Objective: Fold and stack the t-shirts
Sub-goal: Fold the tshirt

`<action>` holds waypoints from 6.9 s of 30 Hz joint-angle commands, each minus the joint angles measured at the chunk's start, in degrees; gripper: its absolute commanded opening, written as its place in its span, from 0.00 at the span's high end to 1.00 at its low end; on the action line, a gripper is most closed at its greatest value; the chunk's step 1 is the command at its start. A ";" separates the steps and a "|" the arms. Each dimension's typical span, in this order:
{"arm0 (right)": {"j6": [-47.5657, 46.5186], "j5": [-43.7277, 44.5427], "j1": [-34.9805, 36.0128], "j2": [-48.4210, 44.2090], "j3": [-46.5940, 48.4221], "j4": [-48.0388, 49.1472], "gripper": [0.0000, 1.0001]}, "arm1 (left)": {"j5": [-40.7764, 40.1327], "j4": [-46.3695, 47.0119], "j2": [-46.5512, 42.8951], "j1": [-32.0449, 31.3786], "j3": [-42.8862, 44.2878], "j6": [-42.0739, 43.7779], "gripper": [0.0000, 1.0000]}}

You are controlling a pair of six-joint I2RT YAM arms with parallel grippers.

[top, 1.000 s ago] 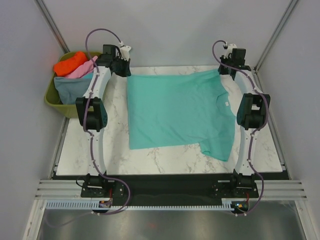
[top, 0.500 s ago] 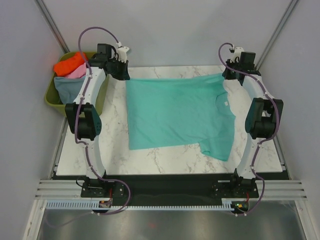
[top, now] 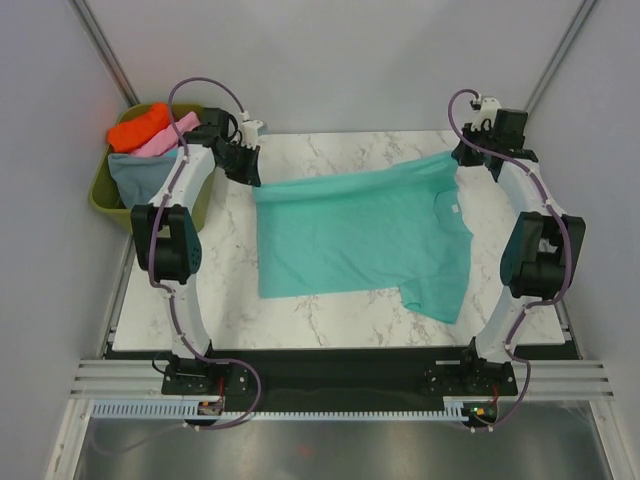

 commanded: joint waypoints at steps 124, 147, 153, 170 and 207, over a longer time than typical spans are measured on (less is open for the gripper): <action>-4.41 -10.71 14.95 21.82 18.25 -31.69 0.65 | 6.98 -2.64 9.94 -4.03 -6.90 -11.51 0.41; -5.11 -11.50 15.83 13.66 4.99 -32.83 0.66 | 7.86 -2.29 9.59 -4.03 -5.24 -12.30 0.40; -5.11 -11.24 18.02 2.94 -6.08 -32.92 0.66 | 9.53 -2.20 10.20 -3.59 -3.74 -12.92 0.41; -3.88 -8.69 15.14 3.00 1.16 -30.72 0.65 | 8.57 -2.38 10.46 -3.51 -4.35 -13.53 0.41; -2.39 7.66 12.67 34.48 28.44 -26.59 0.56 | -14.71 -0.62 21.10 -5.96 13.31 -6.95 0.33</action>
